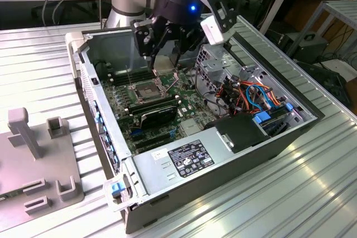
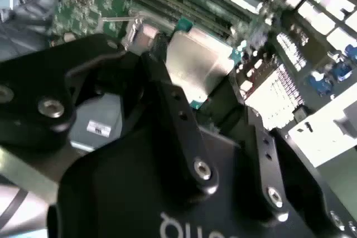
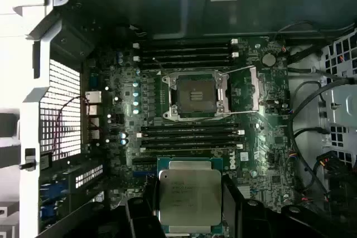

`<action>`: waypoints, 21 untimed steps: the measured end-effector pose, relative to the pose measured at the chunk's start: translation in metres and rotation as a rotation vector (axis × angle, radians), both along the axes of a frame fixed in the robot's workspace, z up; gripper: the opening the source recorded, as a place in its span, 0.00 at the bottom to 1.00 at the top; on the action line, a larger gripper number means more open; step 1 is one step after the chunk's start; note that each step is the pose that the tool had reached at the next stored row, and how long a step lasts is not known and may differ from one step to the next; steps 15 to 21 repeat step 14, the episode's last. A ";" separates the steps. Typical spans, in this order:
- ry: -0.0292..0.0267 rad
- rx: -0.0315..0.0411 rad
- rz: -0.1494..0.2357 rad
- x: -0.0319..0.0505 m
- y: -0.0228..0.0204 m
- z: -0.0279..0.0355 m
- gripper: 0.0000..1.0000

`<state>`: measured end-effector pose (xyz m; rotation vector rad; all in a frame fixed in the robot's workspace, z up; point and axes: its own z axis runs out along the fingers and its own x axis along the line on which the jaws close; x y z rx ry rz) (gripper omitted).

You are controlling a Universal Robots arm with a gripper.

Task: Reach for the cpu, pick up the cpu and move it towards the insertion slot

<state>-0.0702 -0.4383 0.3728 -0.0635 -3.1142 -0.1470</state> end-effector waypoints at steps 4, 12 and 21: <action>0.0000 -0.0026 0.000 0.0079 0.0004 -0.0006 0.55; -0.0001 -0.0124 0.000 0.0079 0.0003 -0.0006 0.55; 0.0000 -0.0128 0.000 0.0079 0.0004 -0.0006 0.55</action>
